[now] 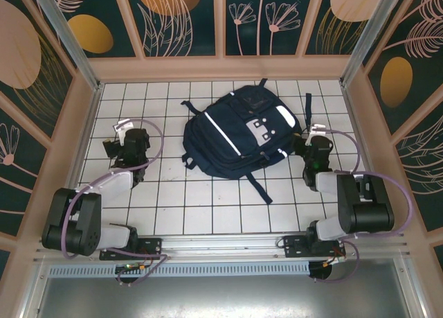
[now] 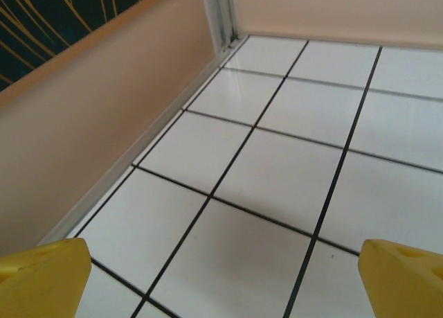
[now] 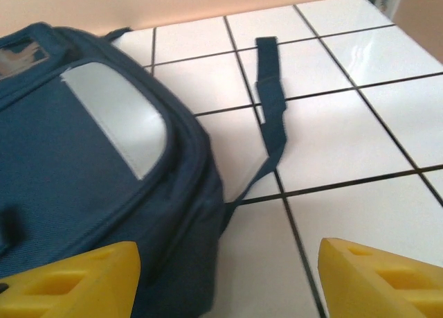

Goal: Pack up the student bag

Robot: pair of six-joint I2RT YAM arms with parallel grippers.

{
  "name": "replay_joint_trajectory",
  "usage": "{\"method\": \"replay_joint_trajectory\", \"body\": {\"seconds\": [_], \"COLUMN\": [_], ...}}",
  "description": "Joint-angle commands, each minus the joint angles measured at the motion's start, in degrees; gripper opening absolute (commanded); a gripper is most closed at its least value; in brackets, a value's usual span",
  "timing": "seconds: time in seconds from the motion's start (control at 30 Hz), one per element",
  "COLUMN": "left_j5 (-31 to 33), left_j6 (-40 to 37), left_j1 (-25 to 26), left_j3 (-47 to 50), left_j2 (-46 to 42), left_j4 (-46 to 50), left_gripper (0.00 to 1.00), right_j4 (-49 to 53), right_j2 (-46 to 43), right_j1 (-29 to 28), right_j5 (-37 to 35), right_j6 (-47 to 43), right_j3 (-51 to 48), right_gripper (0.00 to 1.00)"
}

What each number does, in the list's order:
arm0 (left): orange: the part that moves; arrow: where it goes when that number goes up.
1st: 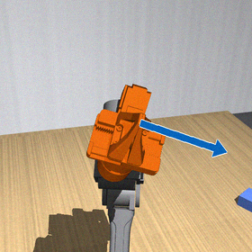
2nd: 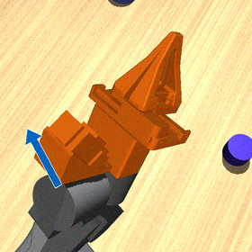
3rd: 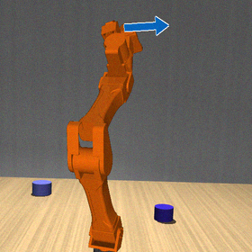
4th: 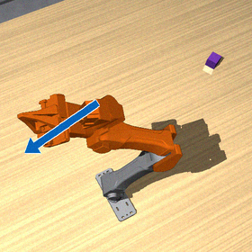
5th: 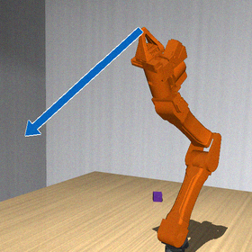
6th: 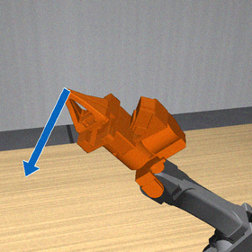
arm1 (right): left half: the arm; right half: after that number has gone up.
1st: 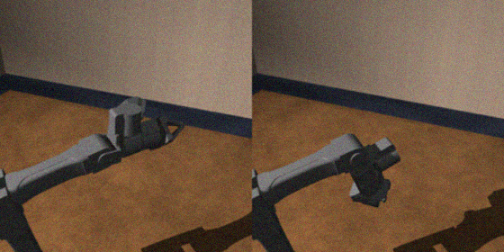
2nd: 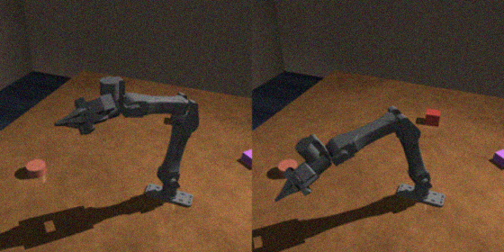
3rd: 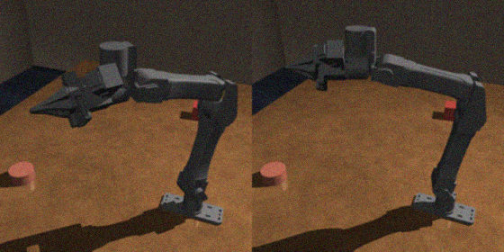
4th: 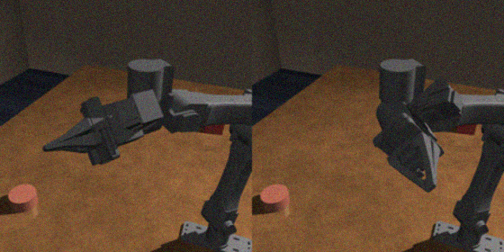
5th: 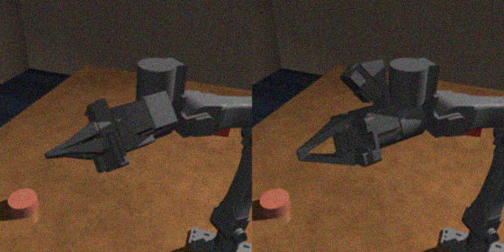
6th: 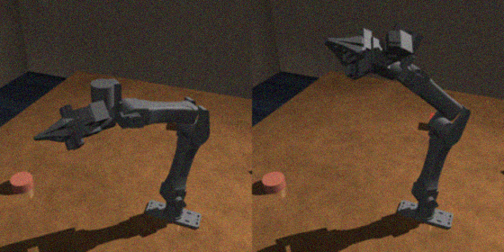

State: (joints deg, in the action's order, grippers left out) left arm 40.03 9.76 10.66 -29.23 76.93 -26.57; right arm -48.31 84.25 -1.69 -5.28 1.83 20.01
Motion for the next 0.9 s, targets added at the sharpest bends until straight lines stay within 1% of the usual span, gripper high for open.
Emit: {"method": "replay_joint_trajectory", "body": {"seconds": [0.0, 0.03, 0.1, 0.13, 0.17, 0.2, 0.23, 0.27, 0.3, 0.33, 0.4, 0.43, 0.53, 0.87], "left_j5": [-2.53, -2.92, -3.77, -4.17, -7.14, -9.83, -10.1, -10.31, -12.27, -12.87, -16.13, -16.32, -16.87, -16.95], "left_j6": [-2.34, -1.4, -2.21, -2.62, -1.57, -0.44, 0.72, -0.07, 0.0, -0.29, -1.76, -1.86, -2.04, -2.12], "left_j1": [-1.45, -2.07, -3.3, -3.91, -5.36, -7.04, -7.84, -8.1, -8.1, -8.11, -8.11, -8.11, -8.11, -8.15], "left_j3": [3.09, 4.02, 5.68, 7.14, 8.16, 9.48, 11.11, 13.13, 12.97, 13.47, 14.66, 14.65, 12.71, 12.09], "left_j2": [1.33, 1.84, 3.01, 3.59, 4.0, 4.95, 6.09, 7.45, 6.49, 6.34, 6.4, 6.65, 7.41, 7.86], "left_j4": [-16.39, -18.64, -23.55, -27.65, -28.84, -31.32, -34.68, -40.41, -37.77, -38.95, -41.32, -41.63, -38.63, -38.05], "left_gripper": [0.99, 0.98, 0.99, 0.98, 0.99, 0.99, 0.99, 0.98, 0.99, 0.98, 0.99, 0.98, 0.99, 0.99], "right_j4": [-15.03, -16.31, -17.53, -17.17, -17.35, -17.19, -17.2, -17.32, -17.26, -17.26, -17.32, -17.26, -17.25, -17.27], "right_j2": [1.56, 1.67, 1.75, 1.59, 1.77, 1.71, 1.67, 1.71, 1.66, 1.71, 1.67, 1.71, 1.7, 1.73], "right_j1": [2.52, 2.94, 3.4, 3.4, 3.45, 3.45, 3.44, 3.45, 3.4, 3.45, 3.45, 3.45, 3.43, 3.27], "right_j5": [-0.15, 0.05, 0.86, 1.04, 1.06, 1.06, 1.06, 1.06, 1.06, 1.06, 1.05, 1.06, 1.06, 1.06], "right_j6": [0.22, 0.7, 0.9, 0.91, 0.9, 0.9, 0.92, 0.9, 0.89, 0.92, 0.87, 0.82, 0.81, 0.62], "right_j3": [-3.25, -3.55, -4.36, -4.36, -4.33, -4.28, -4.25, -4.35, -4.32, -4.31, -4.32, -4.35, -4.35, -4.25], "right_gripper": [0.69, 0.69, 0.7, 0.87, 0.99, 0.99, 0.99, 0.99, 0.99, 0.99, 0.99, 0.99, 0.99, 0.99]}}
